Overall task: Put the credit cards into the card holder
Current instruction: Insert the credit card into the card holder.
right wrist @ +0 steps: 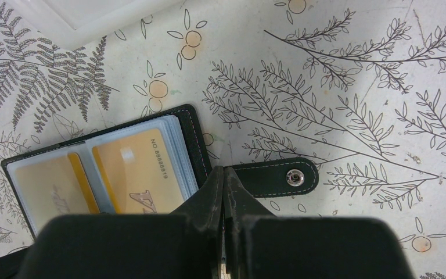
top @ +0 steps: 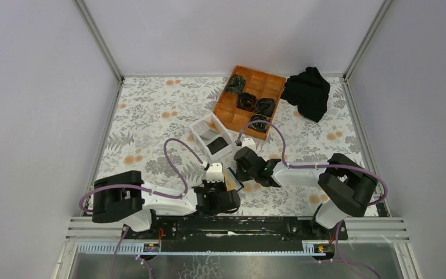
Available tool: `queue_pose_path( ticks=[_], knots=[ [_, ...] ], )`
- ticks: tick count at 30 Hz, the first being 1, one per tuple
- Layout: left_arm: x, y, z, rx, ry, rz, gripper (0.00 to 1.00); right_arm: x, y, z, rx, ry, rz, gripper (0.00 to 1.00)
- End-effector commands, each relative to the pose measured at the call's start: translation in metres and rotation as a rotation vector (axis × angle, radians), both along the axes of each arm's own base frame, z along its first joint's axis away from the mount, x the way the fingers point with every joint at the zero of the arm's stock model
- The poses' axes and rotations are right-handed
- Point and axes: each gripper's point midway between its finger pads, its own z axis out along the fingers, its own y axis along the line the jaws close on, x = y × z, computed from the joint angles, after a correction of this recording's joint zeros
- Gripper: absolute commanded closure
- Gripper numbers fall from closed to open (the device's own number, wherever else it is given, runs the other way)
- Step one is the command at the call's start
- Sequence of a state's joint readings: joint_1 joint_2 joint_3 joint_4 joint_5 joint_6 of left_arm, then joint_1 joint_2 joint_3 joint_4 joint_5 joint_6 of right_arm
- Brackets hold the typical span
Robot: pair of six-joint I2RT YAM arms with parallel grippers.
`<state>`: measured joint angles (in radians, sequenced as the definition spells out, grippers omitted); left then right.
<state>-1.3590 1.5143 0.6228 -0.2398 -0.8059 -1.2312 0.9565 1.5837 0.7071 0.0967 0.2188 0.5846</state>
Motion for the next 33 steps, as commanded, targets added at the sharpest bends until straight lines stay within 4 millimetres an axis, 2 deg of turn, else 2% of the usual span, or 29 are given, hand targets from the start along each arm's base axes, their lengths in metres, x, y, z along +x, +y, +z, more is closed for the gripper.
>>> queue_pose_path(
  ticks=[1, 5, 10, 12, 16, 19, 27, 33],
  knots=[
    [0.013, -0.016, 0.012, -0.046, -0.033, 0.002, 0.97, -0.008, -0.002, -0.008, -0.016, 0.019, 0.008, 1.00],
    [0.017, -0.019, 0.015, -0.046, -0.038, -0.003, 0.96, -0.008, -0.003, -0.010, -0.022, 0.020, 0.007, 1.00],
    [0.019, -0.012, 0.024, -0.048, -0.052, 0.016, 0.91, -0.006, -0.005, -0.012, -0.035, 0.017, -0.003, 1.00],
    [0.019, -0.007, 0.030, -0.053, -0.063, 0.025, 0.85, -0.006, -0.005, -0.012, -0.039, 0.018, -0.003, 1.00],
    [0.021, 0.002, 0.048, -0.079, -0.093, 0.043, 0.65, -0.005, -0.004, -0.013, -0.043, 0.020, -0.003, 1.00],
    [0.018, 0.013, 0.054, -0.096, -0.090, 0.055, 0.57, -0.004, -0.003, -0.013, -0.043, 0.020, -0.003, 1.00],
    [-0.008, 0.057, 0.019, -0.235, 0.037, 0.168, 0.48, -0.004, -0.002, -0.014, -0.047, 0.020, 0.004, 1.00],
    [-0.018, 0.079, 0.011, -0.328, 0.087, 0.256, 0.45, -0.003, 0.000, -0.012, -0.040, 0.017, 0.006, 1.00]
  ],
)
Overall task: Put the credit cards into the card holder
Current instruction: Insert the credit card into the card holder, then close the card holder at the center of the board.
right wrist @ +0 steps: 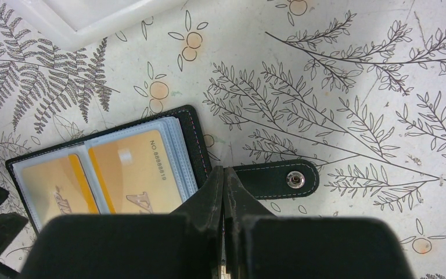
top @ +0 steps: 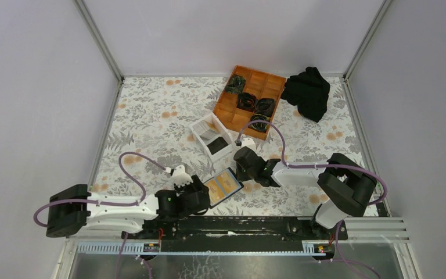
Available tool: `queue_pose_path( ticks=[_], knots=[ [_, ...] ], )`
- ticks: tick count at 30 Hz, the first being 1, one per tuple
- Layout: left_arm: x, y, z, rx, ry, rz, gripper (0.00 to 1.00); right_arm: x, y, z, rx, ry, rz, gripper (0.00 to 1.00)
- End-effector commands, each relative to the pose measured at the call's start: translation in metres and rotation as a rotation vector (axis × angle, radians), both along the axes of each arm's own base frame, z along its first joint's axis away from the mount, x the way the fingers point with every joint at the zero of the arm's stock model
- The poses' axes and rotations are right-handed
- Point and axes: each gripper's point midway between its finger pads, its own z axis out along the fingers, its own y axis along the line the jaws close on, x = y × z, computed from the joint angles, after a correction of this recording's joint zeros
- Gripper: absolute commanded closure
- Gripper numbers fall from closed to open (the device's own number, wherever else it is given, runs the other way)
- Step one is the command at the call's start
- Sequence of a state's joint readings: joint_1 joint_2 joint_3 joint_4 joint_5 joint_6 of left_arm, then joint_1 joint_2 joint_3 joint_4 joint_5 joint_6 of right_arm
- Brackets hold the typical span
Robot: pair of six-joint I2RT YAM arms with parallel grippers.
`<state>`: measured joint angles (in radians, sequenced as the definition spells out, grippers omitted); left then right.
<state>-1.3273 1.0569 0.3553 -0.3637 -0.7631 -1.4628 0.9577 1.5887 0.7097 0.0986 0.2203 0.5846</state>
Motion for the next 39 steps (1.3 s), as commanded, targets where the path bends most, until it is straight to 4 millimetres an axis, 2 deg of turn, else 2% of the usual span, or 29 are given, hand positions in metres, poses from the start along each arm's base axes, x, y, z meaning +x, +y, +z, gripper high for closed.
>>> queue_pose_path(
  ticks=[1, 5, 22, 25, 31, 39],
  knots=[
    [-0.003, 0.014, -0.001, -0.094, 0.036, 0.103, 0.45, -0.003, 0.000, -0.011, -0.039, 0.018, 0.008, 1.00],
    [-0.007, 0.019, -0.009, -0.139, 0.060, 0.126, 0.43, -0.004, 0.000, -0.011, -0.038, 0.019, 0.011, 1.00],
    [-0.017, 0.001, -0.038, -0.182, 0.147, 0.122, 0.40, -0.006, -0.002, -0.014, -0.039, 0.027, 0.009, 1.00],
    [-0.014, -0.006, -0.033, -0.195, 0.128, 0.121, 0.39, -0.008, -0.003, -0.015, -0.042, 0.032, 0.011, 1.00],
    [-0.003, -0.021, -0.008, -0.222, 0.061, 0.100, 0.39, -0.008, -0.005, -0.016, -0.046, 0.033, 0.006, 1.00],
    [0.000, -0.034, 0.013, -0.266, 0.018, 0.097, 0.39, -0.010, -0.006, -0.019, -0.048, 0.038, 0.004, 1.00]
  ],
)
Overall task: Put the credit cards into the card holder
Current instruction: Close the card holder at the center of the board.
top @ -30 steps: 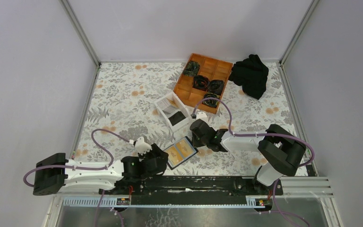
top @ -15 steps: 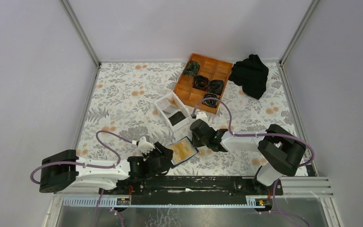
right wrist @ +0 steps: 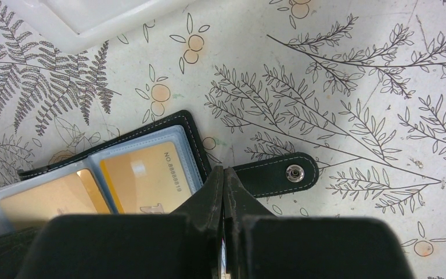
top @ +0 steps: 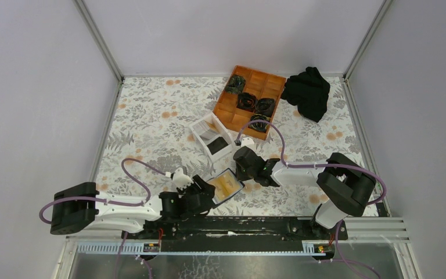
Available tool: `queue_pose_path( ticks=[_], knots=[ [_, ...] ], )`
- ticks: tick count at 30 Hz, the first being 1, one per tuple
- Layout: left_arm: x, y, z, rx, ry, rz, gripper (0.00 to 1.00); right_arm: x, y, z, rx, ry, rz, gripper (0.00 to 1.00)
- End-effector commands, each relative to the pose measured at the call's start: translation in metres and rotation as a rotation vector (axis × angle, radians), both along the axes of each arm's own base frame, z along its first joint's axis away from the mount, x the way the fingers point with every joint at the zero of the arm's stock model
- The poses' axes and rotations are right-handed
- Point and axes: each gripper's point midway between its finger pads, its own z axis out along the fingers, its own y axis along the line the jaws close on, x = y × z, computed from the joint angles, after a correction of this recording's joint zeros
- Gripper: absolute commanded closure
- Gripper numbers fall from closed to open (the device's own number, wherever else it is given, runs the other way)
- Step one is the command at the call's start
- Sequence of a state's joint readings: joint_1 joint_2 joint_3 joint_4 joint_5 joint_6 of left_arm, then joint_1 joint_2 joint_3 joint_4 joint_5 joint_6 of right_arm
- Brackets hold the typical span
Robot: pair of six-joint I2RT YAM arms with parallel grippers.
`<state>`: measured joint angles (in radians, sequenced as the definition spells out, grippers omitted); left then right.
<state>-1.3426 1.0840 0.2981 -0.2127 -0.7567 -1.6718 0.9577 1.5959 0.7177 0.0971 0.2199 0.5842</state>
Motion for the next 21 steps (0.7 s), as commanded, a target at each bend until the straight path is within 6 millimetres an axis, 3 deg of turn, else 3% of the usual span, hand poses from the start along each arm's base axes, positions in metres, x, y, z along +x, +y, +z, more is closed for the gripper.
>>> queue_pose_path(
  ticks=[1, 11, 21],
  knots=[
    [0.001, -0.016, 0.019, -0.042, -0.024, -0.013, 0.39, -0.011, -0.007, -0.019, -0.046, 0.038, 0.004, 1.00],
    [0.012, -0.027, 0.047, -0.071, -0.104, 0.021, 0.39, -0.011, -0.007, -0.019, -0.046, 0.038, 0.007, 1.00],
    [0.008, -0.031, 0.052, -0.064, -0.105, 0.012, 0.39, -0.011, -0.008, -0.018, -0.046, 0.032, 0.003, 1.00]
  ],
)
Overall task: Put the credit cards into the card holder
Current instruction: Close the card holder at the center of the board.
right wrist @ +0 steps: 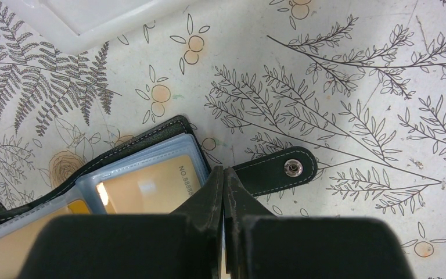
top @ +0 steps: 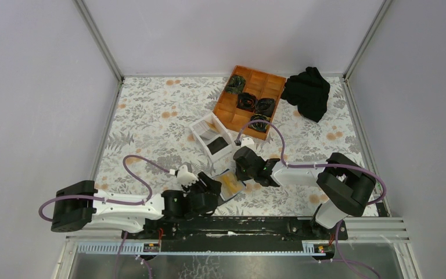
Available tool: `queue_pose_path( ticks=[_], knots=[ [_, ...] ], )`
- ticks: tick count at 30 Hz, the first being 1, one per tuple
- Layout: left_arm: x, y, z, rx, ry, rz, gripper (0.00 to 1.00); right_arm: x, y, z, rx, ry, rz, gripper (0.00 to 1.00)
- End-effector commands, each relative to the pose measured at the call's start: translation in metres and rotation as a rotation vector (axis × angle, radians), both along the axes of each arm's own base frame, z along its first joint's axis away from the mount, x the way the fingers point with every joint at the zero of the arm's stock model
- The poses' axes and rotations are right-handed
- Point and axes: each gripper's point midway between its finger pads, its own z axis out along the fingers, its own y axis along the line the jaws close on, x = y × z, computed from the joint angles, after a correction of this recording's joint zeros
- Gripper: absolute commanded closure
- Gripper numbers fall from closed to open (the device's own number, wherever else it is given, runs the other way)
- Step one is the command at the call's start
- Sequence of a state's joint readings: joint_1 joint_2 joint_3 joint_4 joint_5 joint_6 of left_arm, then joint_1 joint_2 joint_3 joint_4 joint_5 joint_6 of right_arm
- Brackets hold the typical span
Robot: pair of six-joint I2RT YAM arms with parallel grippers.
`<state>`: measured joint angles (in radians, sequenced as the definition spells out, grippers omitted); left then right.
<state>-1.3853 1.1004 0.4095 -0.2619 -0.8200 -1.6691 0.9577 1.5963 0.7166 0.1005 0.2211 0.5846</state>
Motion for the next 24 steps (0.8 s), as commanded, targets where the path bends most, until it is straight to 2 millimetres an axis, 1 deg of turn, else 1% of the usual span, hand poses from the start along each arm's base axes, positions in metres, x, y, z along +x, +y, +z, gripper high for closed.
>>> queue_pose_path(
  ticks=[1, 11, 16, 24],
  knots=[
    [0.004, -0.007, 0.019, -0.032, -0.043, 0.018, 0.39, -0.011, -0.008, -0.018, -0.047, 0.032, 0.003, 1.00],
    [-0.009, -0.006, 0.018, -0.004, -0.010, -0.012, 0.39, -0.011, -0.009, -0.019, -0.050, 0.033, 0.001, 1.00],
    [-0.014, -0.006, 0.021, -0.003, -0.008, -0.021, 0.39, -0.011, -0.009, -0.020, -0.053, 0.033, 0.004, 1.00],
    [-0.018, -0.001, 0.019, 0.004, -0.007, -0.011, 0.38, -0.011, -0.006, -0.021, -0.052, 0.037, 0.009, 1.00]
  ],
)
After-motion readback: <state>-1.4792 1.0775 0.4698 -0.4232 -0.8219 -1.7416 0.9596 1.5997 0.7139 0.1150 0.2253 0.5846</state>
